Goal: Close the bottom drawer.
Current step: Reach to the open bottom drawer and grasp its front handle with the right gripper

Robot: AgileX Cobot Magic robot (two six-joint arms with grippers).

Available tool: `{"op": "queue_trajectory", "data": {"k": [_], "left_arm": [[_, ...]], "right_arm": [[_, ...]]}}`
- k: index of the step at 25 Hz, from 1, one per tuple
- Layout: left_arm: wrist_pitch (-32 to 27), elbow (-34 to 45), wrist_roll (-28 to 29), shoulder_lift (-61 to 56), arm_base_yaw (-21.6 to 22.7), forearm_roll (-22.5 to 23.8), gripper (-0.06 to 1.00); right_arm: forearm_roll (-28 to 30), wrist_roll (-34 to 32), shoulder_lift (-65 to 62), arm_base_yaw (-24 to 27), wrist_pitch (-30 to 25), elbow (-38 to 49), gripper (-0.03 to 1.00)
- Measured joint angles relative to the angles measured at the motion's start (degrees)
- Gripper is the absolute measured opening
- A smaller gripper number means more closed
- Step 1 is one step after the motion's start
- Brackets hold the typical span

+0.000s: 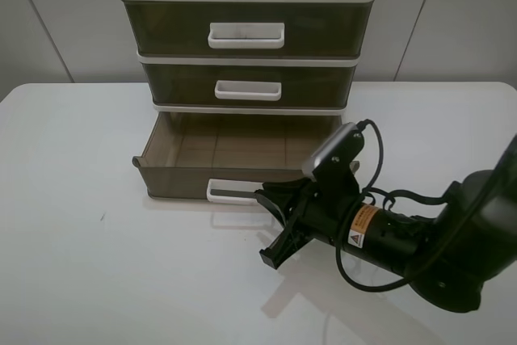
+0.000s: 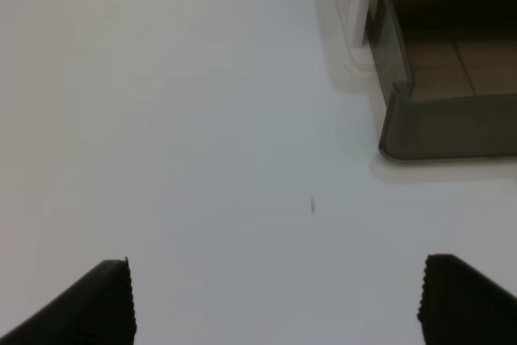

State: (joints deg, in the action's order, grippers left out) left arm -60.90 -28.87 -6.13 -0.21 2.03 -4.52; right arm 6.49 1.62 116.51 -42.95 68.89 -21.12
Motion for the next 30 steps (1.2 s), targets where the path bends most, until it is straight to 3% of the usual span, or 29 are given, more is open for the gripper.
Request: {"op": "queue_trajectory", "data": {"k": [10, 18, 23, 30], "left_arm": [[0.0, 0.0, 0.0, 0.0, 0.0, 0.0, 0.72], [0.0, 0.0, 0.0, 0.0, 0.0, 0.0, 0.72], [0.0, 0.0, 0.0, 0.0, 0.0, 0.0, 0.72], [0.0, 0.0, 0.0, 0.0, 0.0, 0.0, 0.72]], "right_arm": [[0.4, 0.0, 0.88, 0.0, 0.27, -5.05, 0.02], [5.39, 0.0, 3.5, -2.09, 0.27, -5.3, 0.02], [1.11, 0.0, 4.42, -2.09, 0.27, -5.3, 0.02], [-0.39, 0.0, 4.47, -2.09, 0.33, -5.3, 0.02]]}}
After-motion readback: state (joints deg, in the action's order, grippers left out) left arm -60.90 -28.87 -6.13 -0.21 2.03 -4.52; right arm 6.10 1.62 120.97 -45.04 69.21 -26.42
